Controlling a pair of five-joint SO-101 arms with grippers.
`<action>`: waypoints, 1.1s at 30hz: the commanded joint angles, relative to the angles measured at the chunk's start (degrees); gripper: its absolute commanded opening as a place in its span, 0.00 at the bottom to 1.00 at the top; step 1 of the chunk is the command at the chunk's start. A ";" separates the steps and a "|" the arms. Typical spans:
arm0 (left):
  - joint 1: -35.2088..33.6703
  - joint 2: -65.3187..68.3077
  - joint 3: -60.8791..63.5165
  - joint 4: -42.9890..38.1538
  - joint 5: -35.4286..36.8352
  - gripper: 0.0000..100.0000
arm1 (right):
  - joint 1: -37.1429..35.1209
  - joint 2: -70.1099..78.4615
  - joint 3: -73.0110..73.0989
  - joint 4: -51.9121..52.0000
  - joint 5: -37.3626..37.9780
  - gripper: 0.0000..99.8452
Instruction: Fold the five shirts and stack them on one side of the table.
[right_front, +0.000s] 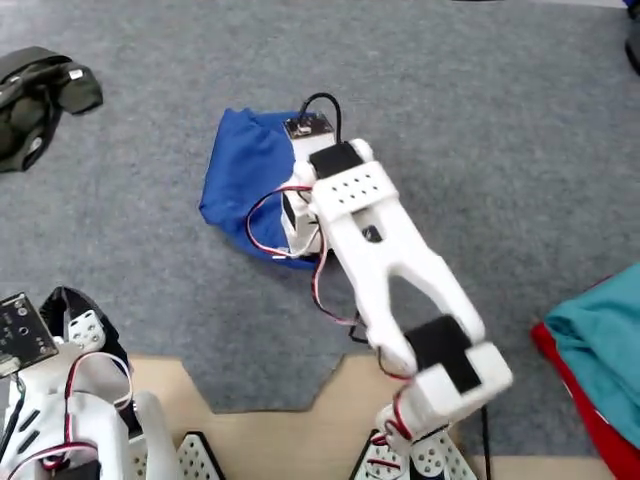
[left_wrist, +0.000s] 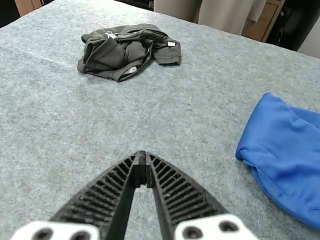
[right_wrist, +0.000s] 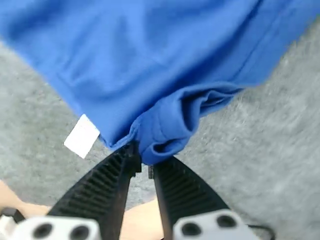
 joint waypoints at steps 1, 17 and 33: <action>0.09 -0.40 0.09 0.09 -0.18 0.02 | 0.66 -10.24 3.56 -2.99 6.15 0.01; 4.31 -0.31 -4.75 -3.60 2.99 0.02 | -3.38 -35.91 27.12 -8.35 26.37 0.01; 10.55 -0.31 -9.41 -3.16 3.08 0.02 | -6.29 -51.30 38.46 -6.95 26.37 0.01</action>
